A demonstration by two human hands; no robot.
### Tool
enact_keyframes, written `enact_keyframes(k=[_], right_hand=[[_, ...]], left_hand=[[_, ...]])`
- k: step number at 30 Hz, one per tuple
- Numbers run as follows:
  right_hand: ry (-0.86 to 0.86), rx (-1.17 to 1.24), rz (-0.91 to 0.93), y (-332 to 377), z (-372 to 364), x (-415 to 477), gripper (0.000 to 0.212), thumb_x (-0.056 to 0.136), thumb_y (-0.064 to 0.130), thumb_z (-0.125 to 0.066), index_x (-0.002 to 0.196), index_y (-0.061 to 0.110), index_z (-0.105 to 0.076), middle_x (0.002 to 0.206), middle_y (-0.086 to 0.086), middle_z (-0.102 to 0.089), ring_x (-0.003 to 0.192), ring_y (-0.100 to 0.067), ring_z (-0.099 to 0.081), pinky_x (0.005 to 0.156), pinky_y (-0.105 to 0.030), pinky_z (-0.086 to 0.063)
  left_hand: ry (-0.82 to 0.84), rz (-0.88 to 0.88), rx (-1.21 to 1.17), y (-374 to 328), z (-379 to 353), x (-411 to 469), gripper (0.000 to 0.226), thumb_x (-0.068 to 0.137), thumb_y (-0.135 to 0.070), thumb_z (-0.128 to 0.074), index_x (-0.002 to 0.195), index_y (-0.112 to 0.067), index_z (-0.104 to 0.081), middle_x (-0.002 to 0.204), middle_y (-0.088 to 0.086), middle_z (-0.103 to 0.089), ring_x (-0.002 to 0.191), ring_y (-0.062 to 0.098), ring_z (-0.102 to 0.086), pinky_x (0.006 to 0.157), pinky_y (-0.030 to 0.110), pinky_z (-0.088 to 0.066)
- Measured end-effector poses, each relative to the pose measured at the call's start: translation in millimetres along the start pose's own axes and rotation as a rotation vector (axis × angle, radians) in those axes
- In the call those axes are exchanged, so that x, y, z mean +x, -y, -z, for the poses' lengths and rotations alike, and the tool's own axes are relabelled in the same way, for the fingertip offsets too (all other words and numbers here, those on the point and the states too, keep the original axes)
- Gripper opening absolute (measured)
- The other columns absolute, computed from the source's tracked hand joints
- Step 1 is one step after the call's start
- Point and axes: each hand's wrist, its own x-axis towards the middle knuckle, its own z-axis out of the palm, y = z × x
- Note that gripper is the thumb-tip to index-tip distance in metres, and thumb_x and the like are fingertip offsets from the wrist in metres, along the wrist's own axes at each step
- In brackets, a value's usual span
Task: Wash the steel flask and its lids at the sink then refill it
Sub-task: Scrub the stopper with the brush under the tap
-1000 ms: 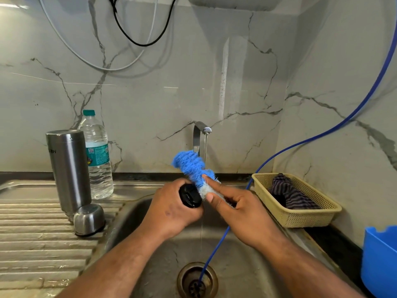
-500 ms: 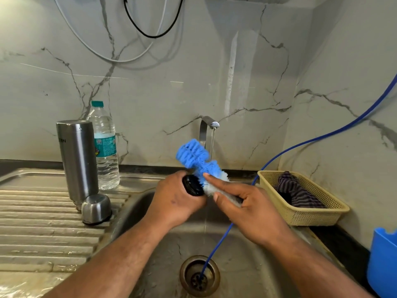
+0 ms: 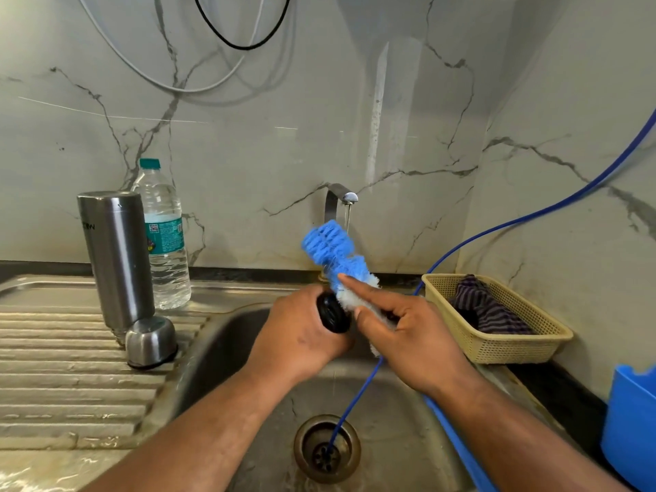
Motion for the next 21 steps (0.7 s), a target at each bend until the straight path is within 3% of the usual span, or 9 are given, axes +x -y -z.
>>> enact_keyframes(k=[2,4,7,9,12,15,17,19,21], right_hand=[[0.001,0.041,0.025,2.4,-1.9,-0.1,0.046,0.088,0.039,-0.057,0.127,0.063,-0.061,0.116,-0.004,-0.075,0.115,-0.031,-0.066,0.093,-0.055,-0.056],[0.041,0.043,0.063,4.6,-1.9,-3.6,0.046,0.095,0.029,-0.061,0.129,0.059,-0.062,0.113,0.006,-0.077,0.110,-0.026,-0.070,0.092,-0.049,-0.059],[0.078,-0.033,0.096,4.0,0.4,-6.6,0.048,0.096,0.020,-0.062,0.129,0.055,-0.064,0.076,0.021,-0.072,0.061,-0.004,-0.062,0.062,-0.025,-0.054],[0.048,-0.052,0.049,-3.3,2.5,-2.3,0.047,0.096,0.020,-0.062,0.128,0.055,-0.065,0.062,0.023,-0.062,0.052,-0.003,-0.048,0.056,-0.024,-0.045],[0.005,-0.016,0.051,-4.0,3.1,0.9,0.048,0.098,0.020,-0.061,0.131,0.054,-0.063,0.066,0.020,-0.066,0.059,-0.008,-0.060,0.061,-0.029,-0.052],[0.091,-0.018,0.171,2.6,0.9,-4.5,0.050,0.100,0.016,-0.062,0.137,0.049,-0.061,0.069,0.019,-0.062,0.061,0.000,-0.053,0.062,-0.023,-0.047],[0.163,-0.096,0.229,3.7,-0.2,-5.2,0.051,0.100,0.019,-0.062,0.140,0.050,-0.057,0.070,0.010,-0.058,0.058,-0.005,-0.041,0.058,-0.025,-0.041],[0.191,-0.159,0.238,-1.6,2.5,-1.6,0.054,0.099,0.023,-0.059,0.143,0.055,-0.052,0.083,0.002,-0.069,0.061,-0.015,-0.047,0.061,-0.032,-0.045],[0.187,-0.210,0.200,-3.5,6.6,1.9,0.058,0.102,0.024,-0.056,0.148,0.056,-0.042,0.095,0.016,-0.072,0.066,-0.002,-0.053,0.066,-0.031,-0.047]], left_hand=[[0.050,-0.026,0.024,-2.2,-6.3,-2.0,0.021,0.071,-0.037,-0.081,0.087,-0.037,-0.069,0.076,-0.019,-0.071,0.074,-0.011,-0.065,0.060,0.009,-0.046],[0.026,-0.013,0.001,-0.5,-0.6,-0.8,0.019,0.074,-0.035,-0.082,0.088,-0.038,-0.070,0.075,-0.021,-0.069,0.076,-0.015,-0.064,0.062,0.006,-0.046],[-0.079,0.044,-0.026,4.5,15.5,3.6,0.019,0.070,-0.036,-0.081,0.078,-0.039,-0.064,0.066,-0.022,-0.066,0.070,-0.017,-0.061,0.058,0.004,-0.043],[-0.095,0.045,-0.016,5.9,15.3,4.7,0.023,0.066,-0.036,-0.084,0.079,-0.036,-0.064,0.068,-0.020,-0.068,0.068,-0.012,-0.063,0.055,0.008,-0.043],[0.009,0.019,0.026,4.2,-0.5,-0.4,0.028,0.069,-0.038,-0.084,0.089,-0.037,-0.065,0.076,-0.019,-0.069,0.073,-0.011,-0.064,0.061,0.008,-0.046],[0.008,-0.016,0.000,7.5,-0.4,-0.3,0.019,0.077,-0.034,-0.078,0.087,-0.041,-0.064,0.079,-0.020,-0.068,0.079,-0.008,-0.066,0.071,0.013,-0.051],[-0.054,0.021,0.004,14.6,9.6,2.2,0.027,0.081,-0.022,-0.079,0.082,-0.042,-0.061,0.074,-0.020,-0.064,0.077,-0.006,-0.065,0.063,0.007,-0.046],[-0.048,0.032,0.033,15.6,15.7,2.7,0.024,0.079,-0.024,-0.081,0.080,-0.040,-0.063,0.069,-0.022,-0.065,0.074,-0.006,-0.065,0.057,0.005,-0.042],[-0.004,0.015,0.003,10.5,11.7,0.2,0.021,0.075,-0.030,-0.083,0.084,-0.038,-0.066,0.072,-0.023,-0.068,0.074,-0.011,-0.065,0.059,0.004,-0.044]])
